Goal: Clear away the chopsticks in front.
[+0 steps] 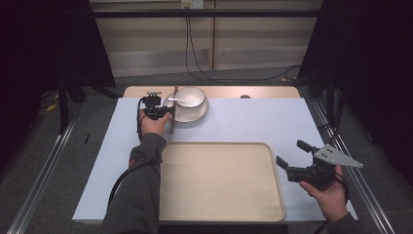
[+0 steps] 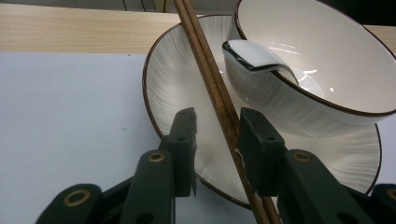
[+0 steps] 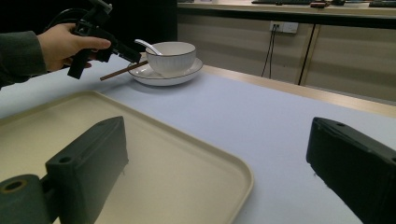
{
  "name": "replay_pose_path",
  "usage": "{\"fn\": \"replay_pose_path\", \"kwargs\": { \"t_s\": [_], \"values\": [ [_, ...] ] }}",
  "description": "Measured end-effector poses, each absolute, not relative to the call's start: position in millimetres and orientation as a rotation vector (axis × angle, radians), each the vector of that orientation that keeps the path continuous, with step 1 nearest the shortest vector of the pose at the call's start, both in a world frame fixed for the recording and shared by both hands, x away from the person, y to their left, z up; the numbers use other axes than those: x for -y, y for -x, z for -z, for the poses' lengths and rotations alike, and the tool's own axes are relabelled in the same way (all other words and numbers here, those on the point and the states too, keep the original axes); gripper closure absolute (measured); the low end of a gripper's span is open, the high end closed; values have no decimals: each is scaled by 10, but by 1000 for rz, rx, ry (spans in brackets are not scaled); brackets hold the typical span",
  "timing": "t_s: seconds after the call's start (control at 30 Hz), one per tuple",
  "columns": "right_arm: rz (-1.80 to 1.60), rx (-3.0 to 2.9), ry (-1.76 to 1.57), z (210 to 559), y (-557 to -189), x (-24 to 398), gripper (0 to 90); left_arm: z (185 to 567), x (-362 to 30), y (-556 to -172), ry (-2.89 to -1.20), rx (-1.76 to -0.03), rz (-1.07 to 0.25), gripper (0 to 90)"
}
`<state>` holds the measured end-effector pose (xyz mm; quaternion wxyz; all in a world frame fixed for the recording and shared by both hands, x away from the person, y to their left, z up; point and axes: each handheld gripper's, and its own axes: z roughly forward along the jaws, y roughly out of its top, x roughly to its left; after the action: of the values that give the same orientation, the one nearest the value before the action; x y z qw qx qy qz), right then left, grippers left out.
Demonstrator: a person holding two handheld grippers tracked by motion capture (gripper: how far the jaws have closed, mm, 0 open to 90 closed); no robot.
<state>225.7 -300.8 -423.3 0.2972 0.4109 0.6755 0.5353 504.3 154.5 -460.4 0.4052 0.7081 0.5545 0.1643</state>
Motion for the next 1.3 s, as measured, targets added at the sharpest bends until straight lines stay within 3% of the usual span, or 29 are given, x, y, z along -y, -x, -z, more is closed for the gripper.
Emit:
{"fn": "replay_pose_path", "kwargs": {
  "t_s": [0.23,0.67,0.7,1.3],
  "values": [
    [-1420,-1806,-1088,4235,-2251,3004,49,4618,-1513,-5067,-1805,-1408,-420,708],
    [-1419,-1824,-1084,4253,-2260,2990,48,4630,-1511,-5078,-1848,-1454,-464,841],
    [-1417,-1820,-1086,4253,-2261,2989,48,4640,-1483,-5077,-1789,-1488,-468,847],
    [-1420,-1826,-1083,4255,-2263,2989,44,4520,-1634,-4790,-1708,-1567,-478,857]
  ]
}}
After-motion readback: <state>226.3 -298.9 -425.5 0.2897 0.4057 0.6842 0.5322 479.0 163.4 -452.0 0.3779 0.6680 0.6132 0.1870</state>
